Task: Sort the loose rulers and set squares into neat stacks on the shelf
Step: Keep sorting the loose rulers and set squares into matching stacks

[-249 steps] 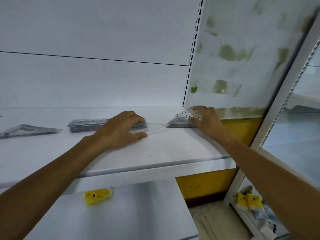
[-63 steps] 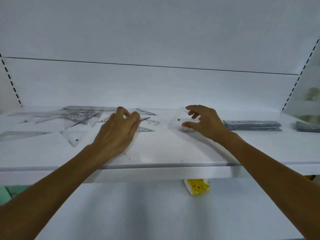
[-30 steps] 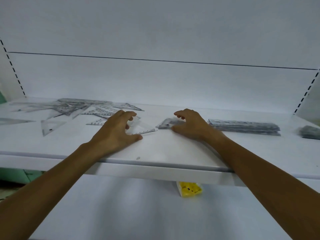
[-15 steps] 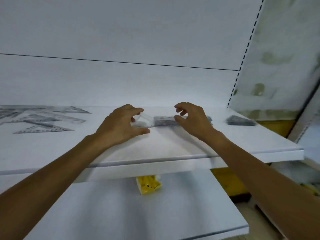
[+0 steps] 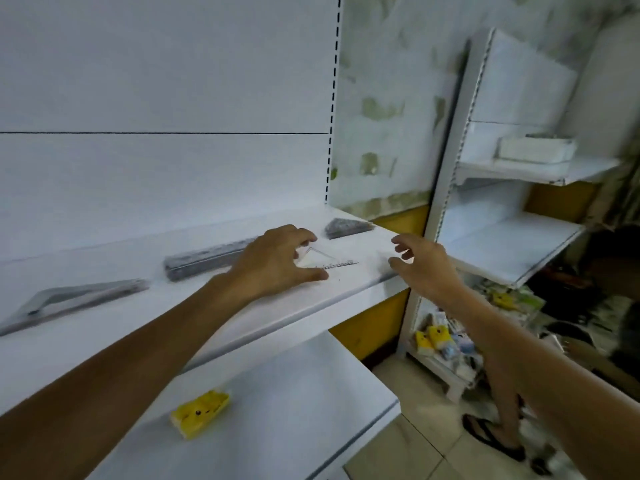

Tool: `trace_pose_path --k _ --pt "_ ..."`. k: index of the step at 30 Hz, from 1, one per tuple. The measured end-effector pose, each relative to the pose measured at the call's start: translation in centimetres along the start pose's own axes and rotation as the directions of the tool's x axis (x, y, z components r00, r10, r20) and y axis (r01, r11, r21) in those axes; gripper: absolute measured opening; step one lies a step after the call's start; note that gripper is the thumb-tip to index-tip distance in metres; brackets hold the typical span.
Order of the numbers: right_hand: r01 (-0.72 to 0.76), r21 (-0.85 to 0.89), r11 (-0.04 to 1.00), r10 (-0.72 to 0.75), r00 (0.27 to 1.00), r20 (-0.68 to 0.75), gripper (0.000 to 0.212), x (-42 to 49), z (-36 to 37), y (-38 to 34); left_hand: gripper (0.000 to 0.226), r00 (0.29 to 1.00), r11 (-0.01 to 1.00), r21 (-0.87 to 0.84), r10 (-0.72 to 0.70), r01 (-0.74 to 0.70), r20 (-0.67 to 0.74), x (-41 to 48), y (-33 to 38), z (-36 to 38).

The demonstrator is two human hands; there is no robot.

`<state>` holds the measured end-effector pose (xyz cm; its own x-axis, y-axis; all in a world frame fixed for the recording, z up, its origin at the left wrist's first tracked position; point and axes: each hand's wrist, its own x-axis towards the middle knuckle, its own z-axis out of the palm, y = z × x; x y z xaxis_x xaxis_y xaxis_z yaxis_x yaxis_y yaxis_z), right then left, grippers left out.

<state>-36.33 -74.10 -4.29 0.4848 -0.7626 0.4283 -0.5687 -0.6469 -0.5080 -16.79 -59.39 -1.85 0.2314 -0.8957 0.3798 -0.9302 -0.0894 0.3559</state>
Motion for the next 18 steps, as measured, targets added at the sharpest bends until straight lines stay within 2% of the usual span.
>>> trace_pose_path --k 8,14,18 --pt "0.013 -0.024 1.000 -0.013 1.000 -0.020 0.035 1.7 -1.2 3.4 0.061 1.000 1.000 0.002 0.016 -0.016 -0.013 3.9 1.9 2.0" --pt "0.158 -0.066 0.985 -0.153 0.986 0.070 0.032 6.5 -0.6 4.5 0.062 0.987 0.995 0.018 -0.098 0.101 -0.124 7.1 1.7 2.5" --pt "0.295 -0.066 0.953 -0.279 0.944 0.176 0.035 8.8 -0.3 5.8 0.061 0.963 0.980 0.004 -0.193 0.197 -0.190 9.4 2.5 3.4"
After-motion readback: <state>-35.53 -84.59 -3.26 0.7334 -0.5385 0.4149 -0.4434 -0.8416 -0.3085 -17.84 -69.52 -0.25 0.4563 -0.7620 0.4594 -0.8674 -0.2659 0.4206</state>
